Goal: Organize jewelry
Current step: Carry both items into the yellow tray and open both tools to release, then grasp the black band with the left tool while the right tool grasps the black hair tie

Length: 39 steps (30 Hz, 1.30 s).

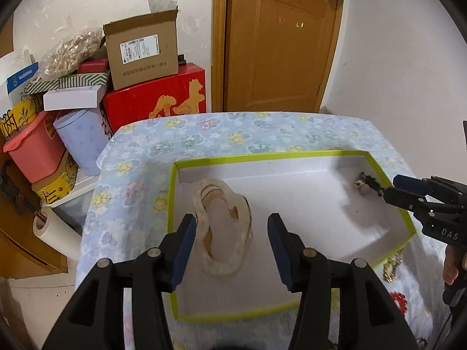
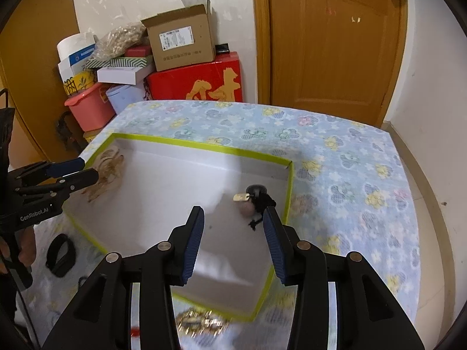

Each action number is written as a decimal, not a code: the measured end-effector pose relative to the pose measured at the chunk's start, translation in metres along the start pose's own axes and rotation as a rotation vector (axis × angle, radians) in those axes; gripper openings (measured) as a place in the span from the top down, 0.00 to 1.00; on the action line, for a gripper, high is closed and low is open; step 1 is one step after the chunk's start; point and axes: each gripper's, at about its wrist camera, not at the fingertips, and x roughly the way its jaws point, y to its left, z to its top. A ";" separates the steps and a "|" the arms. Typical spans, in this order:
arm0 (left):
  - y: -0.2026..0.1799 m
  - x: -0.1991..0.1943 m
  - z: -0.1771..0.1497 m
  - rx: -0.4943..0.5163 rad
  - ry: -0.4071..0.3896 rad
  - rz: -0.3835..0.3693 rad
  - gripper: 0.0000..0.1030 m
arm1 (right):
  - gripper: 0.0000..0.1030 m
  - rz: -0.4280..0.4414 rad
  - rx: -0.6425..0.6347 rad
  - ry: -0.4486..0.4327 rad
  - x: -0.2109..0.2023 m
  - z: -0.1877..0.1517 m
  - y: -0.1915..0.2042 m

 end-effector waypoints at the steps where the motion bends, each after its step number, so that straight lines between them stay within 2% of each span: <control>1: -0.001 -0.005 -0.002 -0.001 -0.004 -0.001 0.49 | 0.58 0.001 0.001 -0.003 -0.005 -0.003 0.001; 7: -0.006 -0.038 -0.021 -0.011 -0.029 -0.008 0.49 | 0.58 -0.002 -0.007 -0.020 -0.039 -0.026 0.012; 20: -0.023 -0.117 -0.089 -0.021 -0.068 -0.025 0.49 | 0.58 0.019 -0.005 -0.031 -0.112 -0.103 0.037; 27: -0.030 -0.140 -0.125 -0.035 -0.067 -0.038 0.49 | 0.58 0.030 0.014 -0.024 -0.139 -0.144 0.045; 39: -0.035 -0.161 -0.166 -0.040 -0.048 -0.040 0.49 | 0.58 0.031 0.056 -0.012 -0.152 -0.179 0.043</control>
